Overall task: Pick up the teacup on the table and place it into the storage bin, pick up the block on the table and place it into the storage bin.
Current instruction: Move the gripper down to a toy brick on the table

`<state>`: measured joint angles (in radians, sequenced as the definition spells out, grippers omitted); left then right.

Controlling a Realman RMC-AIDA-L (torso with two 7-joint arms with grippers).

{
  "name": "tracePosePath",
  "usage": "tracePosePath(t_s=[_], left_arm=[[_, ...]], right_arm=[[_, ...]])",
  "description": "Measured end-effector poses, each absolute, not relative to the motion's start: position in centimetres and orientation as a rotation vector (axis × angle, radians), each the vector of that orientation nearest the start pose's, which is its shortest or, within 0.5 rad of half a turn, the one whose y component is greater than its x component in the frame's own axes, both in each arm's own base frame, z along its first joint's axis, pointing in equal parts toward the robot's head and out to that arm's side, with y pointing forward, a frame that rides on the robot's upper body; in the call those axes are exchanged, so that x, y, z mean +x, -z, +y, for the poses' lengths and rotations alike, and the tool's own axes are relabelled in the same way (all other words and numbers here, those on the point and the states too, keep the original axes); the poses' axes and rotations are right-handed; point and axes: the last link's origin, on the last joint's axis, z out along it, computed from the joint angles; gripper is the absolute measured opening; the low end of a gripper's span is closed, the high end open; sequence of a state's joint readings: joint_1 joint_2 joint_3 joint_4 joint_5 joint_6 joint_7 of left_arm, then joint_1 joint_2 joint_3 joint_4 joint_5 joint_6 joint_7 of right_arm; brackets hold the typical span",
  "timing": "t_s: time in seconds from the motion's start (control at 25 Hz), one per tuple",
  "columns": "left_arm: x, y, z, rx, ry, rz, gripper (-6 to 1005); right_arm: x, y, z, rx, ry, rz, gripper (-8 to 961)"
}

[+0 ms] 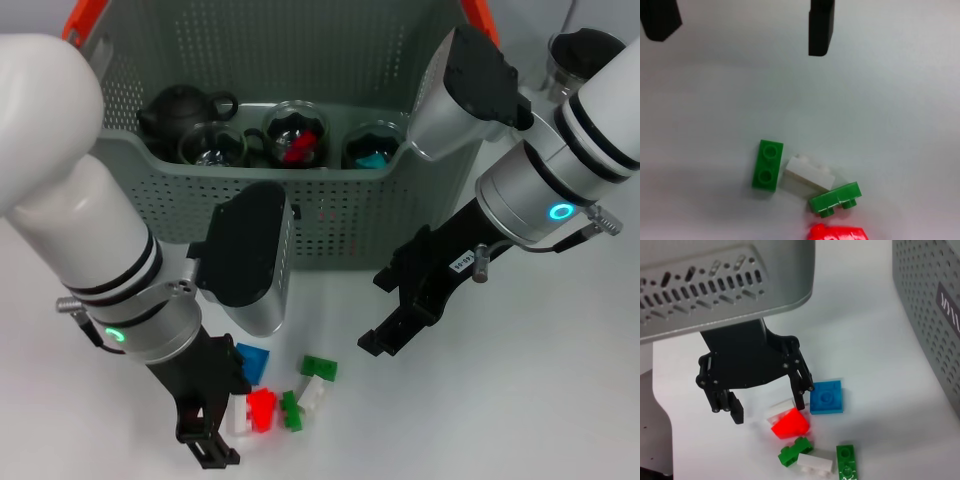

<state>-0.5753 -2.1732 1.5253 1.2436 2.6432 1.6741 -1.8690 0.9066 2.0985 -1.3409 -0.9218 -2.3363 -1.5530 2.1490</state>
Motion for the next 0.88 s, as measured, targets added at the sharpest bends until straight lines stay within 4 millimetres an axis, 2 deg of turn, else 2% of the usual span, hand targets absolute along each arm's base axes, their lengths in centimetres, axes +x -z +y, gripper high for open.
tracePosePath(t_s=[0.56, 0.88], left_arm=[[-19.56, 6.23, 30.45, -3.087, -0.838, -0.046, 726], [-19.66, 6.29, 30.53, -3.077, -0.84, -0.055, 566]], right_arm=[[12.12, 5.94, 36.52, -3.111, 0.392, 0.51, 944], [12.12, 5.91, 36.54, -3.111, 0.389, 0.509, 944]])
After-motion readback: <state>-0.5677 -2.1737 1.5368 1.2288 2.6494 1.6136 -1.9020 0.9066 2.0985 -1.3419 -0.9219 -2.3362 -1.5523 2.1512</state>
